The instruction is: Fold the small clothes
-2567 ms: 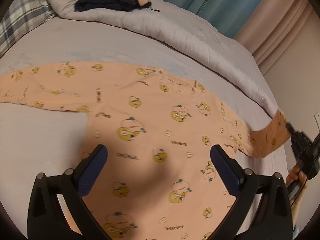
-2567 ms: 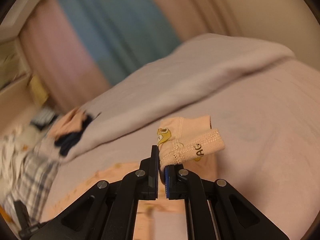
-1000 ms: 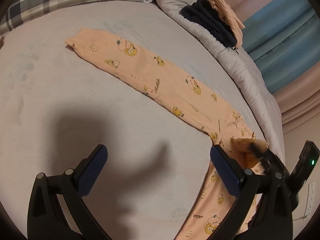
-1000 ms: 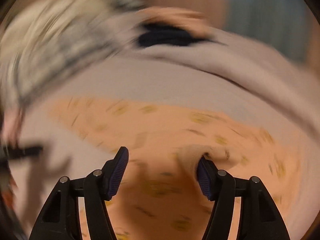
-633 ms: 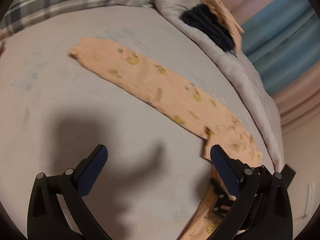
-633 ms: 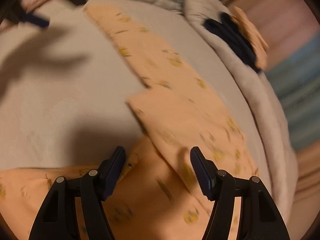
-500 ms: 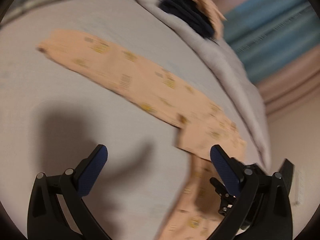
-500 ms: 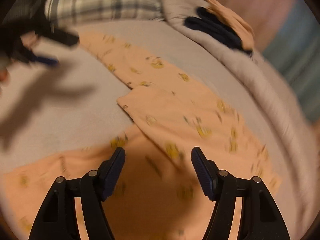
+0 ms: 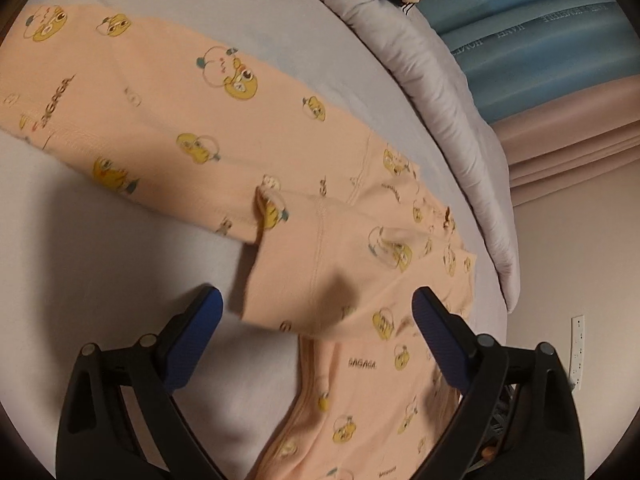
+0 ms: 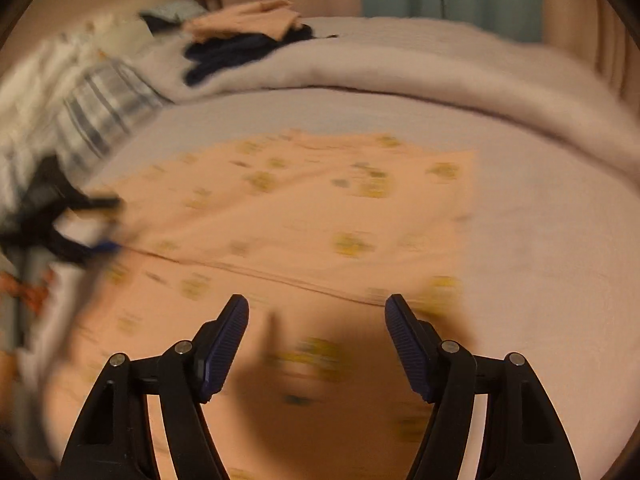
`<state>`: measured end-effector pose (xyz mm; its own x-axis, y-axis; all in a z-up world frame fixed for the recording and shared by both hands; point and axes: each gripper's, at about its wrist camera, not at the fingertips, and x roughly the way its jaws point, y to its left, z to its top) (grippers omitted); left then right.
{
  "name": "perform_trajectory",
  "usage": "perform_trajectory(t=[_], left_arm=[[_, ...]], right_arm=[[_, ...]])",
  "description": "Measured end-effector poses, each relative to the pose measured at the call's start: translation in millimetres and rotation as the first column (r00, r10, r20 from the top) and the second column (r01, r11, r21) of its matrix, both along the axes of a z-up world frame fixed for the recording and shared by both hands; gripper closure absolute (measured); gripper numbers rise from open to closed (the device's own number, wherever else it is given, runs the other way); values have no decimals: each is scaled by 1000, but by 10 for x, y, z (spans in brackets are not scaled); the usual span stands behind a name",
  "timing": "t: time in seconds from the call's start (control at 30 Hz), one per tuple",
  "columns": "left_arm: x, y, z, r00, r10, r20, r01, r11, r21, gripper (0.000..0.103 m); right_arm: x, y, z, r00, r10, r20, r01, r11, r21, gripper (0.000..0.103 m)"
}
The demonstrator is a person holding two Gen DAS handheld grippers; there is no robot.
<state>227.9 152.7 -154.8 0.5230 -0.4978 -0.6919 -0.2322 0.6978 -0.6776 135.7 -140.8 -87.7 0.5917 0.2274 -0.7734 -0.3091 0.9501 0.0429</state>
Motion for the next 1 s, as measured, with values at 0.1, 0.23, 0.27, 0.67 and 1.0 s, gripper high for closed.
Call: perform_trajectory(t=[0.1, 0.23, 0.27, 0.67, 1.0], left_arm=[[22, 18, 15, 1000, 6, 12, -6, 1000, -3, 34], [65, 10, -60, 1000, 2, -13, -2, 1000, 13, 68], [68, 21, -70, 1000, 10, -16, -10, 1000, 13, 68], [28, -188, 240, 994, -34, 102, 28, 997, 65, 86], [128, -537, 70, 986, -162, 42, 155, 979, 132, 85]], right_arm=[[-37, 40, -98, 999, -7, 47, 14, 988, -156, 33], [96, 28, -216, 998, -38, 46, 46, 978, -204, 33], [139, 27, -250, 998, -49, 49, 59, 971, -230, 33], [623, -200, -343, 949, -284, 133, 313, 895, -317, 72], [581, -1038, -393, 878, -478, 3, 478, 878, -14, 32]])
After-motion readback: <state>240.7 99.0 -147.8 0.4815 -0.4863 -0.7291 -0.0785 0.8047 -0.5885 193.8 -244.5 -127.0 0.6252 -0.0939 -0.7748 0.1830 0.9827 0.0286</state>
